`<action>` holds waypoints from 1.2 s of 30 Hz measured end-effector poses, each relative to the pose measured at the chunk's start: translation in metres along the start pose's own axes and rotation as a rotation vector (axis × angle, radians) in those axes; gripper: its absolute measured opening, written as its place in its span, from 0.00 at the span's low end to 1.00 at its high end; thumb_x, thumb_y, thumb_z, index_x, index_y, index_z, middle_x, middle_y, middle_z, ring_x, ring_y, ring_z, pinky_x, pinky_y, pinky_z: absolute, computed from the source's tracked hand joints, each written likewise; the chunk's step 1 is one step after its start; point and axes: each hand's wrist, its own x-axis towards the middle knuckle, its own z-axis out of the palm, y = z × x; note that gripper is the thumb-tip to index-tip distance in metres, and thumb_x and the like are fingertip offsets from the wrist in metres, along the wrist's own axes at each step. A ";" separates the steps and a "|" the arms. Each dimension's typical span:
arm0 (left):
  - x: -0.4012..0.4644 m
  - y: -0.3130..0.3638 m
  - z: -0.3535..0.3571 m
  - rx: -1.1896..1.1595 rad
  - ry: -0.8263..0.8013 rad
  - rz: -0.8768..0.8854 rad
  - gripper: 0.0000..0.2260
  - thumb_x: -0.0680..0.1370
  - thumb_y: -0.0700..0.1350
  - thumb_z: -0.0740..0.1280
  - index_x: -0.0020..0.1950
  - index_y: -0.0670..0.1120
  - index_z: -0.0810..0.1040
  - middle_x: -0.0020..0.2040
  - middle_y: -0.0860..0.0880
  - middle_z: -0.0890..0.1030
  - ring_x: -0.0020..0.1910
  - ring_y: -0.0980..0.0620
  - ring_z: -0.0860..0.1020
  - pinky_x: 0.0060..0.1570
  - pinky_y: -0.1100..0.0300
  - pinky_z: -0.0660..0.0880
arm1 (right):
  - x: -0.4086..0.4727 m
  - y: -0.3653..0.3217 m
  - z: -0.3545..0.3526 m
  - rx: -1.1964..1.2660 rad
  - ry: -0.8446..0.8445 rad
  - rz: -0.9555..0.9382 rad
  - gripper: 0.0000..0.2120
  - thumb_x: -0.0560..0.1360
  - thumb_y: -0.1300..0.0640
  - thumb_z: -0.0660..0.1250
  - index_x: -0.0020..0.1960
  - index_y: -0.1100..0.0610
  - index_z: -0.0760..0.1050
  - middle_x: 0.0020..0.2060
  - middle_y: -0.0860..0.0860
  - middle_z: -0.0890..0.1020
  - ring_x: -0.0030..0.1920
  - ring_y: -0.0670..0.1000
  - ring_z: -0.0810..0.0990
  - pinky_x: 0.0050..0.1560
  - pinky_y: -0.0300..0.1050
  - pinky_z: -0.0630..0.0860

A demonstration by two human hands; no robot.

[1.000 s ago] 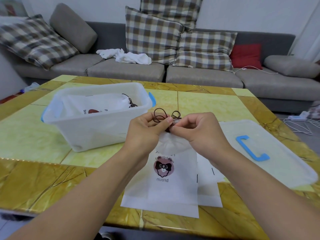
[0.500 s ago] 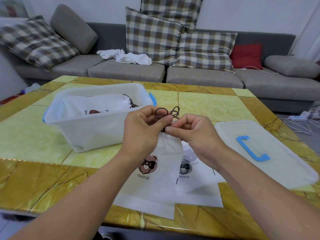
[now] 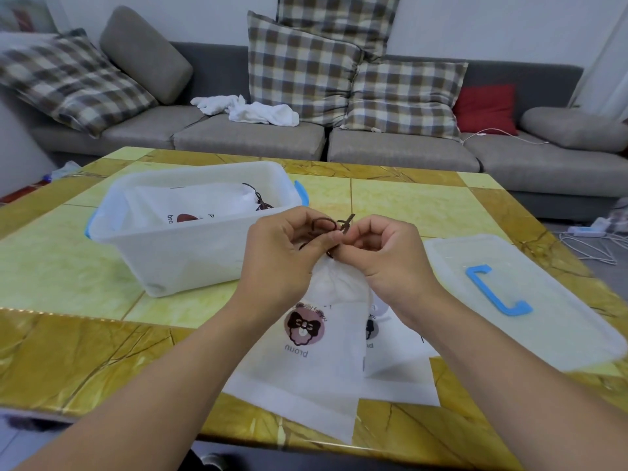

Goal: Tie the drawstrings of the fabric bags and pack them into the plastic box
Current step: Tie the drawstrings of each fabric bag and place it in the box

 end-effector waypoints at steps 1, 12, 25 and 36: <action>-0.001 0.000 0.001 0.041 -0.014 0.040 0.05 0.73 0.35 0.76 0.44 0.43 0.84 0.40 0.51 0.86 0.41 0.55 0.84 0.48 0.63 0.80 | 0.001 0.001 0.002 -0.035 0.002 -0.003 0.08 0.71 0.66 0.76 0.43 0.62 0.77 0.29 0.53 0.80 0.31 0.48 0.75 0.36 0.45 0.74; -0.002 -0.004 -0.001 0.018 -0.116 0.038 0.08 0.73 0.34 0.75 0.43 0.46 0.84 0.39 0.49 0.86 0.39 0.55 0.84 0.42 0.66 0.78 | 0.000 -0.001 -0.009 -0.027 -0.334 0.191 0.03 0.76 0.69 0.70 0.47 0.66 0.83 0.38 0.58 0.80 0.36 0.49 0.73 0.39 0.39 0.74; -0.002 0.004 0.002 -0.092 -0.183 -0.089 0.08 0.75 0.35 0.73 0.52 0.45 0.82 0.40 0.45 0.86 0.37 0.54 0.82 0.41 0.64 0.78 | 0.003 -0.006 -0.027 0.134 -0.538 0.368 0.04 0.79 0.64 0.66 0.53 0.62 0.78 0.37 0.53 0.80 0.35 0.47 0.78 0.37 0.37 0.78; 0.000 -0.002 -0.010 -0.199 -0.213 -0.343 0.03 0.77 0.37 0.71 0.47 0.44 0.84 0.36 0.47 0.83 0.36 0.54 0.79 0.37 0.67 0.74 | 0.011 -0.005 -0.041 0.095 -0.412 0.349 0.03 0.78 0.63 0.69 0.46 0.63 0.78 0.40 0.58 0.83 0.34 0.48 0.80 0.36 0.38 0.79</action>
